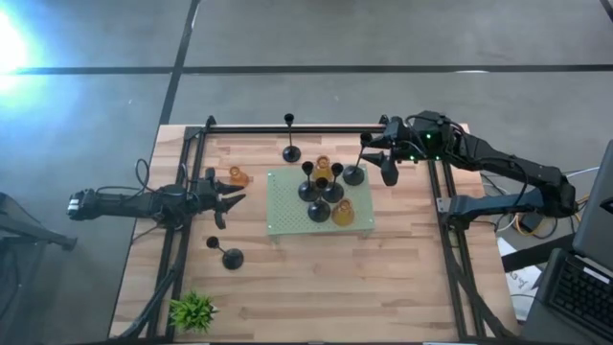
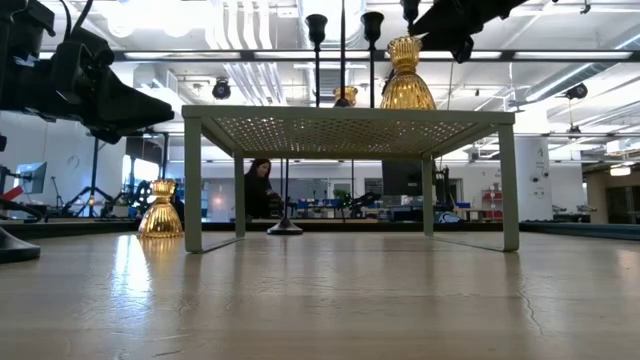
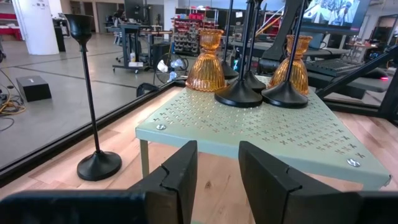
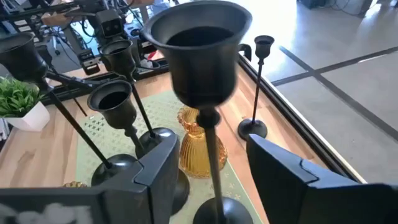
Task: Pick & Place candle stick holders
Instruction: Put the yellow glass on the shelf
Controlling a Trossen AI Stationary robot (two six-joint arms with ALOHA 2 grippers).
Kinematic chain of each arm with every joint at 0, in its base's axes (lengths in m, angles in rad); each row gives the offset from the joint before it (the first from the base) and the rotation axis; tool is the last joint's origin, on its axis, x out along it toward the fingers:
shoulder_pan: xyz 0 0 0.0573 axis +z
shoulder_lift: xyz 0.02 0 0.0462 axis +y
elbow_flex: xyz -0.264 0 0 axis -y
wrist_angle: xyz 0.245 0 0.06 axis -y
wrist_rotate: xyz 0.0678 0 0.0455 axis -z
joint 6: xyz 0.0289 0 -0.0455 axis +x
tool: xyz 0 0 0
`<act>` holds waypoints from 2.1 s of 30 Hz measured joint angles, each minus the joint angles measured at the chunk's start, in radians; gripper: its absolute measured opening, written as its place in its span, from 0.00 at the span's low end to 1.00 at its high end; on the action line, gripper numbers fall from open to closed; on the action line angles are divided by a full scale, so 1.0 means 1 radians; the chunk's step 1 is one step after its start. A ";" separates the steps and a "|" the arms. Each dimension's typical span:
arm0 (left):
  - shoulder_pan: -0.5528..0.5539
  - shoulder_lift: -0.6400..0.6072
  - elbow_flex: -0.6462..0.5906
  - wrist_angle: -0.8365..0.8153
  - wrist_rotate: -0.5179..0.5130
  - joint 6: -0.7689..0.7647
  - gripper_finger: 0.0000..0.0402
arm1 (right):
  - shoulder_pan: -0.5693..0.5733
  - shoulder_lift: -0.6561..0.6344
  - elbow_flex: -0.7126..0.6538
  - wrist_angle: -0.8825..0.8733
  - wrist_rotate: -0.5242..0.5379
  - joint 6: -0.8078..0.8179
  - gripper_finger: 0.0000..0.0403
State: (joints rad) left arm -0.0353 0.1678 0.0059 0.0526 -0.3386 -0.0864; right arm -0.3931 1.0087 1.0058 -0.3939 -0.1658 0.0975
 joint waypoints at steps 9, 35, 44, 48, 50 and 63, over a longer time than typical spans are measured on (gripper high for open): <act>0.000 0.000 0.000 0.000 0.000 0.000 0.30 | -0.001 -0.114 0.001 -0.197 0.000 -0.004 0.51; 0.000 0.000 0.000 0.000 0.000 0.000 0.30 | 0.082 -0.907 -0.706 0.135 -0.072 0.139 0.09; 0.000 0.000 0.000 0.000 0.001 0.000 0.30 | 0.082 -0.975 -0.815 0.289 -0.097 0.125 0.02; 0.000 0.001 0.000 0.001 0.000 0.000 0.30 | 0.082 -0.978 -0.852 0.298 -0.096 0.097 0.02; 0.000 0.001 0.000 0.001 0.000 0.000 0.30 | 0.081 -0.991 -0.869 0.293 -0.094 0.084 0.02; 0.000 0.003 0.000 0.002 0.000 0.000 0.30 | 0.081 -0.988 -0.917 0.188 -0.094 0.128 0.02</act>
State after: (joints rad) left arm -0.0349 0.1703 0.0059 0.0545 -0.3382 -0.0864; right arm -0.3119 0.0209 0.0887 -0.2054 -0.2600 0.2253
